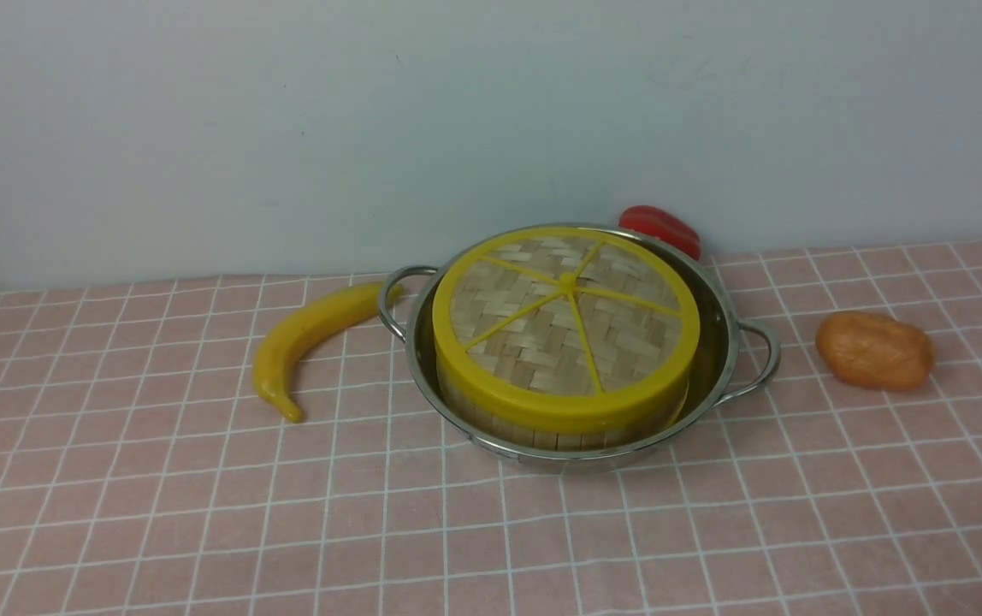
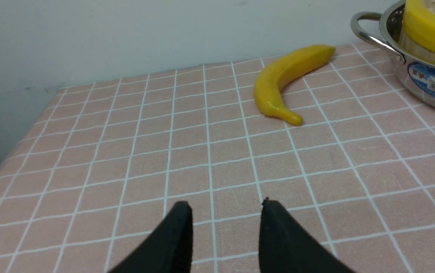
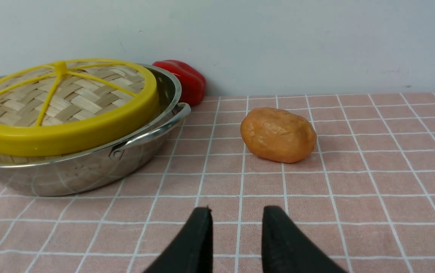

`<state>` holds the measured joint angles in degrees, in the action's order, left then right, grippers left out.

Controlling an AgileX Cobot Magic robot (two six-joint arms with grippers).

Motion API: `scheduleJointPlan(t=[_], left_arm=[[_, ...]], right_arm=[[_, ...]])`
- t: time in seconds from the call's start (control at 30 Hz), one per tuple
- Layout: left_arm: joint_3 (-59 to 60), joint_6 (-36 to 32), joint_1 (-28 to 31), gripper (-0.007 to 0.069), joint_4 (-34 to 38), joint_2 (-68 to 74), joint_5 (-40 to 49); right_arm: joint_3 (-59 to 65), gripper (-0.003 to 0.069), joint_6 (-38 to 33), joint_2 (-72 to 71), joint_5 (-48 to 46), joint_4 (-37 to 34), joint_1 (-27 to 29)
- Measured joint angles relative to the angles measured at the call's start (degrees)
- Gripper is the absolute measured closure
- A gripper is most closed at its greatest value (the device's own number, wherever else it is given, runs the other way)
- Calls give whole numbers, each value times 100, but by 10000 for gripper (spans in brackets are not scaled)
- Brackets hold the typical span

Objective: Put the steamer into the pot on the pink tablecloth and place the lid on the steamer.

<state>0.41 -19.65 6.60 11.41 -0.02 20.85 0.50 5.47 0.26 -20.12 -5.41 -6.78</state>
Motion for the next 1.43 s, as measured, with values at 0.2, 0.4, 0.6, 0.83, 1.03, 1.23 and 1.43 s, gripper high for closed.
scheduleJointPlan(t=[0.2,0.4,0.6,0.83,1.03,1.23,1.43], left_arm=[[0,0,0,382,0,0,0],[0,0,0,382,0,0,0],[0,0,0,382,0,0,0],[0,0,0,382,0,0,0],[0,0,0,382,0,0,0],[0,0,0,382,0,0,0],[0,0,0,382,0,0,0]], right_arm=[[0,430,2,0,0,-5,0],[0,420,2,0,0,-5,0],[0,419,2,0,0,-5,0],[0,419,2,0,0,-24,0],[0,419,2,0,0,-24,0],[0,419,2,0,0,-24,0],[0,419,2,0,0,-24,0]])
